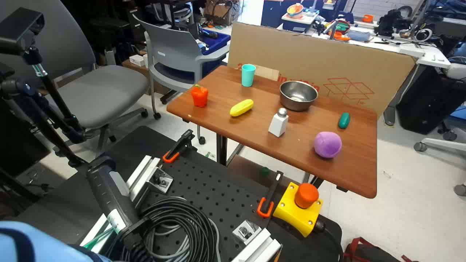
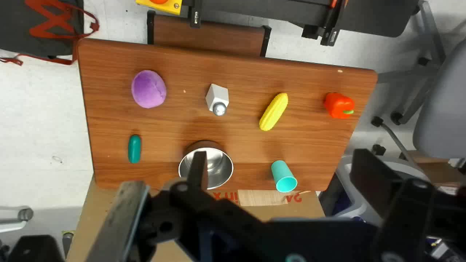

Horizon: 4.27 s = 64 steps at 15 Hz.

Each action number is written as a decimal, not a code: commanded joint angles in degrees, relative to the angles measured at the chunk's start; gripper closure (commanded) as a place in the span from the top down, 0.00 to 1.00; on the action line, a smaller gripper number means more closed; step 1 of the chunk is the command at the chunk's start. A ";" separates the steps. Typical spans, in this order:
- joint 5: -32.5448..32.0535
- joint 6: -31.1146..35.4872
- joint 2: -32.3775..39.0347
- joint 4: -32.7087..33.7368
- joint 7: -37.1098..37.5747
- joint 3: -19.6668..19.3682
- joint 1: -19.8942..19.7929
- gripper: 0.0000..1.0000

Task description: Put the blue cup in the metal bowl

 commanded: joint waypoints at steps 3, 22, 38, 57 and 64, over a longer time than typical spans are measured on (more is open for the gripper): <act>0.56 -0.16 0.18 0.36 -0.47 0.65 -0.81 1.00; 1.34 -0.73 1.62 1.21 -0.55 0.40 -0.16 1.00; 1.53 17.44 48.23 24.73 12.86 14.72 3.54 1.00; -5.55 15.97 75.36 46.86 24.17 16.87 5.95 1.00; -6.19 14.66 81.10 52.09 25.49 16.77 6.94 1.00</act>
